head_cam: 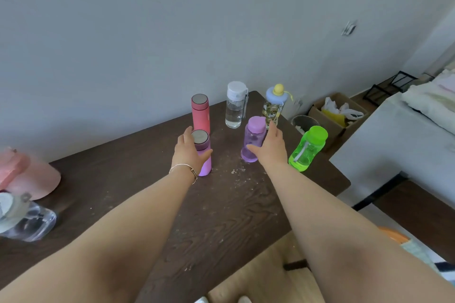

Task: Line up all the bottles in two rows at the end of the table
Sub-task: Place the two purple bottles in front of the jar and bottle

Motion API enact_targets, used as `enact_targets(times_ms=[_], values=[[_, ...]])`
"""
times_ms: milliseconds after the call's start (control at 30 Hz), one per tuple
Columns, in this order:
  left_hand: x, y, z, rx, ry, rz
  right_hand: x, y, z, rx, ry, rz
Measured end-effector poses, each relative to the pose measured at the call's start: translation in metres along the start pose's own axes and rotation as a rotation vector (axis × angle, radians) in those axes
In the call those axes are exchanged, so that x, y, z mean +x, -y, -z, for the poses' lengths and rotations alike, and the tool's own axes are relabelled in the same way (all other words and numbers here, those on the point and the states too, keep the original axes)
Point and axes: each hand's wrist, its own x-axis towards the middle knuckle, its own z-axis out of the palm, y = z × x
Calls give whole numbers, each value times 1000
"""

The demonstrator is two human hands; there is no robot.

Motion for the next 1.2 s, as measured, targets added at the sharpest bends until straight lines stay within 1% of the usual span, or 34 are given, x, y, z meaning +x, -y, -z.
enact_targets(times_ms=[133,267,433,567,800,1000,1200], values=[[0,2,-10,-98,-73,73,22,-2,-13,137,13,-74],[3,3,-18,-209,-127,157,37,-7,-26,211,-14,-62],[7,3,-23,-238,-150,200,44,-10,-34,252,-25,-66],[8,0,-26,-252,-160,198,50,-12,-36,232,-3,-53],[9,-2,-27,-242,-161,197,48,-6,-34,229,2,27],[0,-2,-18,-255,-231,212,39,9,-35,279,32,100],[-23,8,2,-271,-324,277,19,25,-44,273,95,186]])
